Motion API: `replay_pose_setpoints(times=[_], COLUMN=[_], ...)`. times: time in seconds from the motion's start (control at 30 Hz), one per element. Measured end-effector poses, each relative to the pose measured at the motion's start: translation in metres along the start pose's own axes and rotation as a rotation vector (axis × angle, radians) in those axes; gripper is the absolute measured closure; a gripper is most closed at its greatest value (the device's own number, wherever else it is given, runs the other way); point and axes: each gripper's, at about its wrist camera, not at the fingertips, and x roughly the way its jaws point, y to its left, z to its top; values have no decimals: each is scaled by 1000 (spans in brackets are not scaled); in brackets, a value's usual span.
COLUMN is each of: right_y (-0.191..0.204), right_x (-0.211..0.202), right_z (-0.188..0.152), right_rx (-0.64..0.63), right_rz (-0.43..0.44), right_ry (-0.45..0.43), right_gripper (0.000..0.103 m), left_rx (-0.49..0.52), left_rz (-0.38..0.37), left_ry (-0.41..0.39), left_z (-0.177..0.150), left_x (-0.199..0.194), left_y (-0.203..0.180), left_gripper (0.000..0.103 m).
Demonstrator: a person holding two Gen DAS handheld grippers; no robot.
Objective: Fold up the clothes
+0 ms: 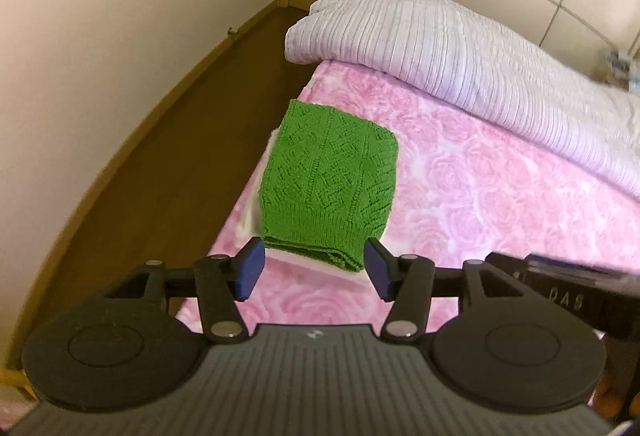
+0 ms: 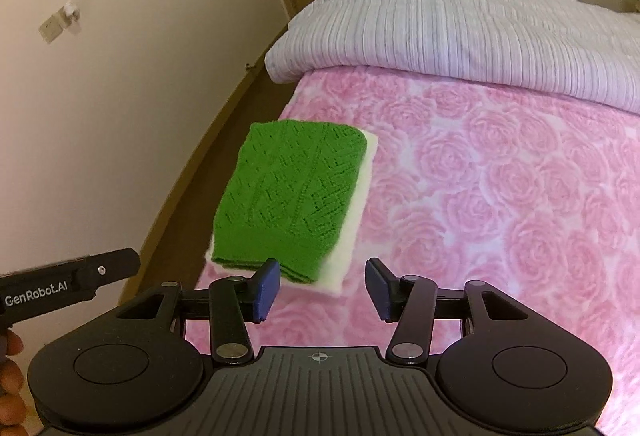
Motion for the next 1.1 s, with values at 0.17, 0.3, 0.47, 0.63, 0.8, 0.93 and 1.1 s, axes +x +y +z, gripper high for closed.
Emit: replay_pose_setpoints(times=[0.17,0.3,0.47,0.63,0.8,0.93,1.1], right_y=[-8,-20,-38,-59,-80,-98,-118], right_x=[2,3,2,-5,-12,-17,-21], right_z=[6,7,7,7,6,1,-7], right_rx=[-84,-151,-225,-301,-370,-414,-456], right_rz=[-9,-6,1,27,46,62,90], right_ry=[50,92,132,152,161,182,209], right_gripper=[52,52,52,52,52,52,52], left_rx=[12,-4,-66,-189,-232,-275,-325], left_rz=[61,112,150,144,161,187,221], left_ry=[-9,-3,-3,0,8,22,37], left_z=[-6,-12,-22,-33,-47,-61,-80], left_x=[-6,-6,-9,-18,-25,-29,-35], left_y=[-26,-46,-71,-90,-118,-139,-161], left_gripper=[52,52,52,52,52,52,52])
